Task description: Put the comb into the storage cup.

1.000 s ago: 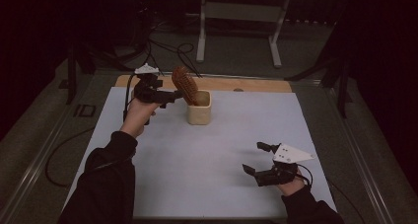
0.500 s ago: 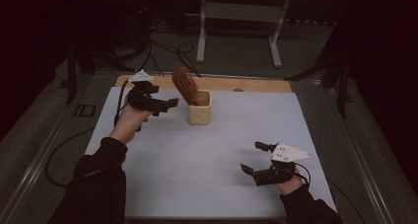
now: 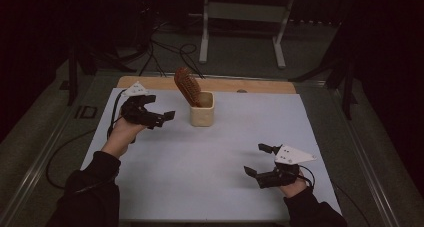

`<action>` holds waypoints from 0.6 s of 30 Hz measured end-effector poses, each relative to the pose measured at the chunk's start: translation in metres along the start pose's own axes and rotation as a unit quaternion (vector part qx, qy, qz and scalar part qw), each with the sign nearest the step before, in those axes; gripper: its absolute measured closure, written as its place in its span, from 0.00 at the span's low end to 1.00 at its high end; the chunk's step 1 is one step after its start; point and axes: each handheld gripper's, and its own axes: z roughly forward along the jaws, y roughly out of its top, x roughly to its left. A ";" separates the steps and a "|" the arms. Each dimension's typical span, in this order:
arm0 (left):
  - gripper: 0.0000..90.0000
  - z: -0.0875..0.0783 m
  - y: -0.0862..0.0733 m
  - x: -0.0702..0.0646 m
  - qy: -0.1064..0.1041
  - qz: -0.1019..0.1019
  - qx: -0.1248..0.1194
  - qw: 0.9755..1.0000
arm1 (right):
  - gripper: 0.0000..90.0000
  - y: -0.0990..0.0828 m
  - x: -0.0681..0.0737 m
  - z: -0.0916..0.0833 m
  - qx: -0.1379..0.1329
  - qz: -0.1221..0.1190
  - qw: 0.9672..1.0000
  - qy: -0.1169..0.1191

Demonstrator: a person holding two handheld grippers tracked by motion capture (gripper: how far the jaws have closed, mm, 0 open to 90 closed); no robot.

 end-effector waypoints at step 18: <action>0.00 -0.035 -0.036 -0.015 -0.019 0.017 0.005 1.000 | 0.11 -0.001 0.002 0.003 0.006 -0.006 1.000 0.003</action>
